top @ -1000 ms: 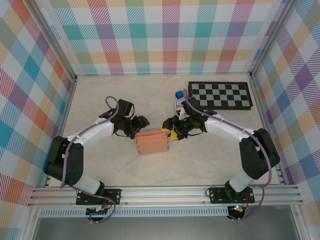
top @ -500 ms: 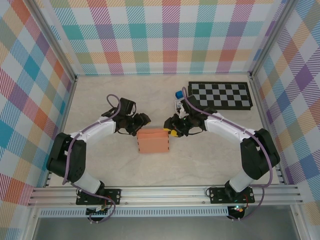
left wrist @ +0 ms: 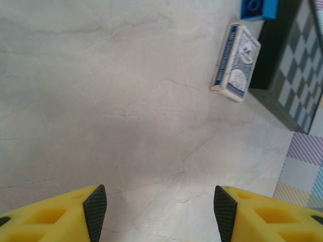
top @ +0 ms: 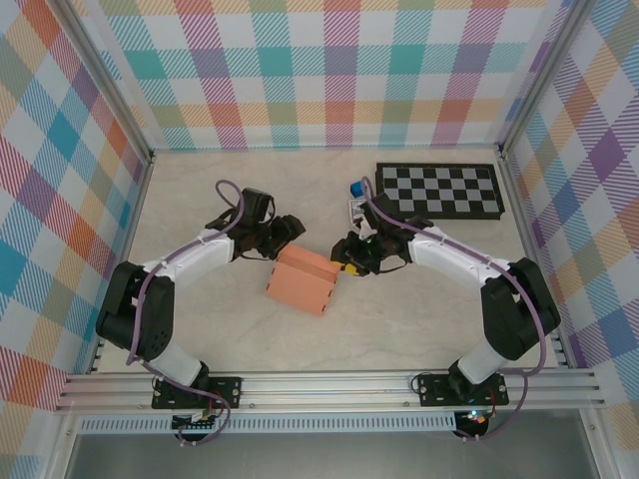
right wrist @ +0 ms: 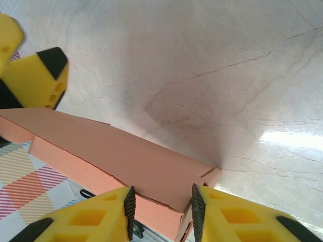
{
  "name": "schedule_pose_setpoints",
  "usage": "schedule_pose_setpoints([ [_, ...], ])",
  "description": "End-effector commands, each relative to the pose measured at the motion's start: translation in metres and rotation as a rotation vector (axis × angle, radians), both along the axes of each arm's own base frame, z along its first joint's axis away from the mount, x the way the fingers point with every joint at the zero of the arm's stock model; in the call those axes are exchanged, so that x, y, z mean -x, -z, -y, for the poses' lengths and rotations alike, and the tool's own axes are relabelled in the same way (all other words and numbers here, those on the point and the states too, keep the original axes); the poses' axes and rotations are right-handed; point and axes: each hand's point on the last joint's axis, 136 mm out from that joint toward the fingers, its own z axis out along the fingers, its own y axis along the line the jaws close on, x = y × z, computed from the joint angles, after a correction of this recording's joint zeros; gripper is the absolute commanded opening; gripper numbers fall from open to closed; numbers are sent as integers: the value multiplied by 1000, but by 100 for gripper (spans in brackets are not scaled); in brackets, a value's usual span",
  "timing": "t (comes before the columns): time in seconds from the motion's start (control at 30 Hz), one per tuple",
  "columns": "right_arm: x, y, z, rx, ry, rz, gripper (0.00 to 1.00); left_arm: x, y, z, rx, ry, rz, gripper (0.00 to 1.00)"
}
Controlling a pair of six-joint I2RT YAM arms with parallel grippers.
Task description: Fold the paper box
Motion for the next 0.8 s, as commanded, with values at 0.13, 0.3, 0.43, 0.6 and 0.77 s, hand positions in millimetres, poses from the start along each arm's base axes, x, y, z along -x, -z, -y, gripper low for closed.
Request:
schedule_pose_setpoints([
  [0.13,-5,-11,-7,16,-68,73,37,-4,-24,18,51,49,90,59],
  [0.3,-15,-20,3,90,-109,172,39,-6,-21,18,47,45,99,59],
  [0.43,-24,-32,13,132,-182,296,49,-6,-12,19,44,51,90,59],
  [0.6,-30,-47,28,222,-309,498,61,-9,-6,21,49,56,94,58],
  [0.77,-31,-63,30,233,-376,604,65,-11,-3,24,58,66,105,58],
])
